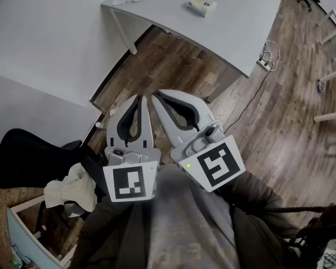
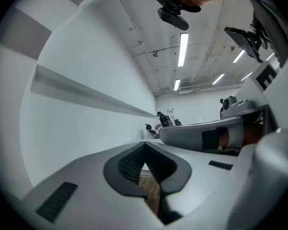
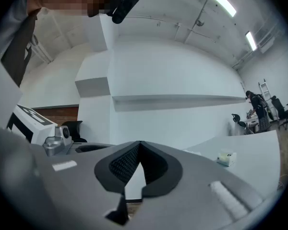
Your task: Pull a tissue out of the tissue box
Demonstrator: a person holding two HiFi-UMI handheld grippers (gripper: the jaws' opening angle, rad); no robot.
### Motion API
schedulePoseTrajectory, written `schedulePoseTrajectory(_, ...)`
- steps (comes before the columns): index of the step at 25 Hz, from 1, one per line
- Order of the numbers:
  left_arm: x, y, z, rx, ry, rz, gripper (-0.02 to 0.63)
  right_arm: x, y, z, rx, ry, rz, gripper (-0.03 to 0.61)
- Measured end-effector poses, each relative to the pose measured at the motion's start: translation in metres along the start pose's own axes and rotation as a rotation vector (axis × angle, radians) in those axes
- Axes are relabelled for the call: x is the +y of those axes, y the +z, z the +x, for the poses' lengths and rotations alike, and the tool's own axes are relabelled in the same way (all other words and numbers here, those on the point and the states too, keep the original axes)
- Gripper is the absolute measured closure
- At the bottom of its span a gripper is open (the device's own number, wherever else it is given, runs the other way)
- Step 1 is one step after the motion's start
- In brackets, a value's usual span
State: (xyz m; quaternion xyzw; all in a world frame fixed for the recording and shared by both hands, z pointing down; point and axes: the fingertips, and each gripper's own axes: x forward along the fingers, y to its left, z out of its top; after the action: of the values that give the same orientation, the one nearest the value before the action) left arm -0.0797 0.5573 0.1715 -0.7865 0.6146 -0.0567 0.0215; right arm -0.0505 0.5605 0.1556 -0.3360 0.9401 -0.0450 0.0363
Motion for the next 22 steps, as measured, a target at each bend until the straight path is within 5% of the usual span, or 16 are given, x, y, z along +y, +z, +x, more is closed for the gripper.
schedulePoseTrajectory(11, -0.018, -0.015, 0.021, 0.046, 0.028, -0.025, 0.615, -0.032, -0.006, -0.005, -0.015, 0.021, 0.046, 0.577)
schedulePoseTrajectory(18, 0.013, -0.039, 0.087, 0.092, 0.019, -0.056, 0.614, -0.099, -0.016, 0.034, -0.037, -0.101, 0.067, 0.577)
schedulePoseTrajectory(22, 0.039, -0.041, 0.159, 0.064, -0.052, -0.049, 0.615, -0.159, -0.018, 0.073, -0.032, -0.214, 0.022, 0.577)
